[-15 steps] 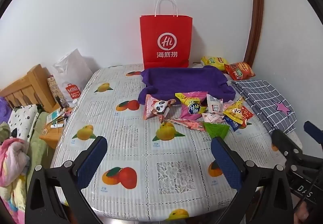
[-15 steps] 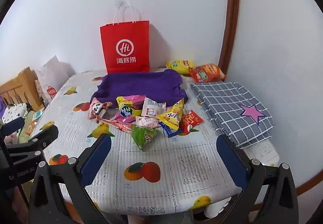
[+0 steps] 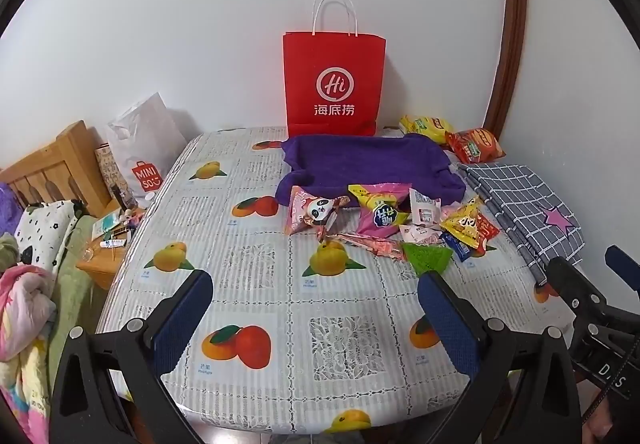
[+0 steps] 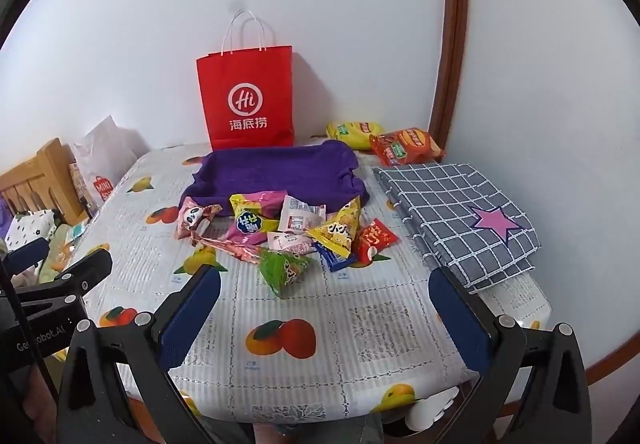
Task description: Organize snacks
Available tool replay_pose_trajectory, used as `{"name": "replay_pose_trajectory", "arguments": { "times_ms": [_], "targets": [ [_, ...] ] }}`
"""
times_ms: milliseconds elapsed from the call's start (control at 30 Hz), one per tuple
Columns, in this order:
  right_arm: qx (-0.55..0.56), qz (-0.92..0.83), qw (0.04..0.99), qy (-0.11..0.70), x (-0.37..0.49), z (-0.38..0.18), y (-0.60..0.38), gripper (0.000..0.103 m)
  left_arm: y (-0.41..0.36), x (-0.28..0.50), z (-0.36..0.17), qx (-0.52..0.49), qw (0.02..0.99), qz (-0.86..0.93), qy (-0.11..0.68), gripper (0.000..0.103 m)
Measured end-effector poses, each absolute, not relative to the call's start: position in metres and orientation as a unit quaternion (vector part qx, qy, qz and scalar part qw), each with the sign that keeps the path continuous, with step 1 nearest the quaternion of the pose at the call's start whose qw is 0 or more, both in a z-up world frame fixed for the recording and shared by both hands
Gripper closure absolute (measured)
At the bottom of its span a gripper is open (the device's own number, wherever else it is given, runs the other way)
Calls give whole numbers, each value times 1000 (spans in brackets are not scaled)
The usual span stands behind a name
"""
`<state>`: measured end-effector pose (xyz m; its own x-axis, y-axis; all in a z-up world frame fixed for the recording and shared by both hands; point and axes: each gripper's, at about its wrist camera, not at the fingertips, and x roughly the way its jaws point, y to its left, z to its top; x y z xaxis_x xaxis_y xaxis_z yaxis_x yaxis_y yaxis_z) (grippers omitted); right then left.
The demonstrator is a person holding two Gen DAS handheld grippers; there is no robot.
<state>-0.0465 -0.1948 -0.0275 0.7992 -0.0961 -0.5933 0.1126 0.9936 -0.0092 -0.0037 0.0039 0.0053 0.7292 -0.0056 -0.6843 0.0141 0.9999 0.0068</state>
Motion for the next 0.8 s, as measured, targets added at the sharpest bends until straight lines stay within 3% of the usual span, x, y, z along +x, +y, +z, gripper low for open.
{"name": "replay_pose_trajectory", "arguments": {
  "times_ms": [800],
  "targets": [
    [3, -61, 951, 302, -54, -28, -188, 1, 10, -14, 5, -6, 934, -8, 357, 0]
  ]
}}
